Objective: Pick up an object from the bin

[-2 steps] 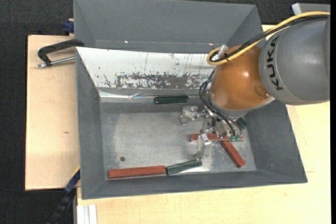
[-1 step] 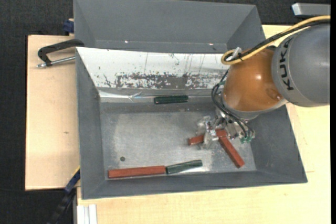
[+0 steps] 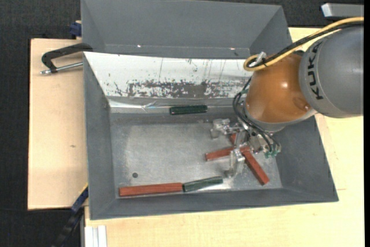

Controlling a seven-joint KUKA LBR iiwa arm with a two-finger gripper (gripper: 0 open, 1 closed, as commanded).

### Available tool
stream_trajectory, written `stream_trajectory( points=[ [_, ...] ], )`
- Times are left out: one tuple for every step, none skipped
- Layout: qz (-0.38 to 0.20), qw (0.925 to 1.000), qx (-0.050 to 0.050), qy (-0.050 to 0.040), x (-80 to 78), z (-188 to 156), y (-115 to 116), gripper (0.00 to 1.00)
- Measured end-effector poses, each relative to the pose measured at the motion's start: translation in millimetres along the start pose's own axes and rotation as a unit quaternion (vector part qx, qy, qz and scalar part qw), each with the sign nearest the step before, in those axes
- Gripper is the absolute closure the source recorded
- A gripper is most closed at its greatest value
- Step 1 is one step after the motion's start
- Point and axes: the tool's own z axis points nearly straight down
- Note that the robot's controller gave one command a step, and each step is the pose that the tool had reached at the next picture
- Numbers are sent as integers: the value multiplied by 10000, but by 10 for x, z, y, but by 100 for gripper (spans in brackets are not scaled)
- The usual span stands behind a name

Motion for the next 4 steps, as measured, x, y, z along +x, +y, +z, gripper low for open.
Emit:
stream_trajectory(
  points=[
    [0, 10000, 0, 0, 0, 0, 0, 100],
    [2, 10000, 0, 0, 0, 1, 0, 100],
    [-206, 9998, 29, -68, 67, -1902, -348, 100],
    [-210, 9998, 11, -28, 75, -1857, -337, 100]
  ],
)
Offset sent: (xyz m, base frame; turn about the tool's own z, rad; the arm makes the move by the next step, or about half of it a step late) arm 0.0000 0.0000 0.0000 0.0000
